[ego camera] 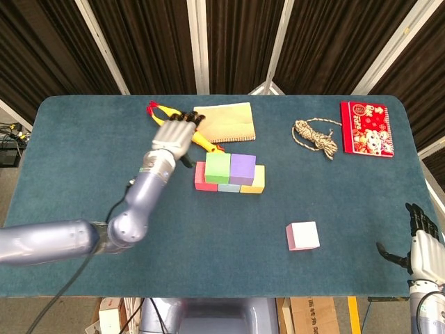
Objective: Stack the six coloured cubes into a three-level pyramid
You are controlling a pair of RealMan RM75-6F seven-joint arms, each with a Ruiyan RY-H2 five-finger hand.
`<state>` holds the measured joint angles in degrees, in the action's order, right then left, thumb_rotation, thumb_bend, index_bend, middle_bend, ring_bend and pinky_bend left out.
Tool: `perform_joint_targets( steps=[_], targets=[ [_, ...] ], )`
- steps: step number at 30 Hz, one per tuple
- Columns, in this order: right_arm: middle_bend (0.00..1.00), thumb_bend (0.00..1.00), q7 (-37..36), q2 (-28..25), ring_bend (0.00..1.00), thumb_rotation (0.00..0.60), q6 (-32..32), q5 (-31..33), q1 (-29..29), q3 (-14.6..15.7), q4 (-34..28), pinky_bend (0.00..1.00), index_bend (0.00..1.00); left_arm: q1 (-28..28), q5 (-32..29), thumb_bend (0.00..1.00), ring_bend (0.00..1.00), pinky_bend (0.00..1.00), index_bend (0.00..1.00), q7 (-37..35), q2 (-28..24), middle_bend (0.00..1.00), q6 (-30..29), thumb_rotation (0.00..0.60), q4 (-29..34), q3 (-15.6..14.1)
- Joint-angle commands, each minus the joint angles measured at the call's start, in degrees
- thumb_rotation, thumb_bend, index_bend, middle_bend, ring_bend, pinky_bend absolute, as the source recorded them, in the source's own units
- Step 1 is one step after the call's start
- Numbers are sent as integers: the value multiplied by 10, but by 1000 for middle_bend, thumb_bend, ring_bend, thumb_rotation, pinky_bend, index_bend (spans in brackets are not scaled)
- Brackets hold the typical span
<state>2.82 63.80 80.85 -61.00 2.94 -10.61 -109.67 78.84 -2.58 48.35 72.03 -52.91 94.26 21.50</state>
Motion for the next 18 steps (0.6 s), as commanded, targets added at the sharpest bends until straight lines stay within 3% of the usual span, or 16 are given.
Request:
perform_joint_targets(
  steps=[1, 10, 13, 18],
  targets=[
    [26, 250, -1, -4, 2, 600, -1, -4, -1, 3, -5, 0, 72, -57, 65, 219, 0, 0, 0, -68, -54, 0, -11, 600, 51, 12],
    [26, 250, -8, -20, 2, 600, 1, -52, -8, 23, -14, 0, 71, -175, 178, 219, 0, 0, 10, -174, -193, 0, 27, 600, 143, 6],
    [26, 249, -8, -21, 2, 600, 3, -70, -9, 29, -15, 0, 71, -226, 246, 220, 0, 0, 30, -218, -237, 11, 37, 600, 172, 3],
    [26, 250, -16, -35, 2, 600, 13, -126, -13, 44, -17, 0, 71, -335, 430, 220, 0, 0, 49, -275, -299, 22, 14, 600, 210, -31]
  ],
)
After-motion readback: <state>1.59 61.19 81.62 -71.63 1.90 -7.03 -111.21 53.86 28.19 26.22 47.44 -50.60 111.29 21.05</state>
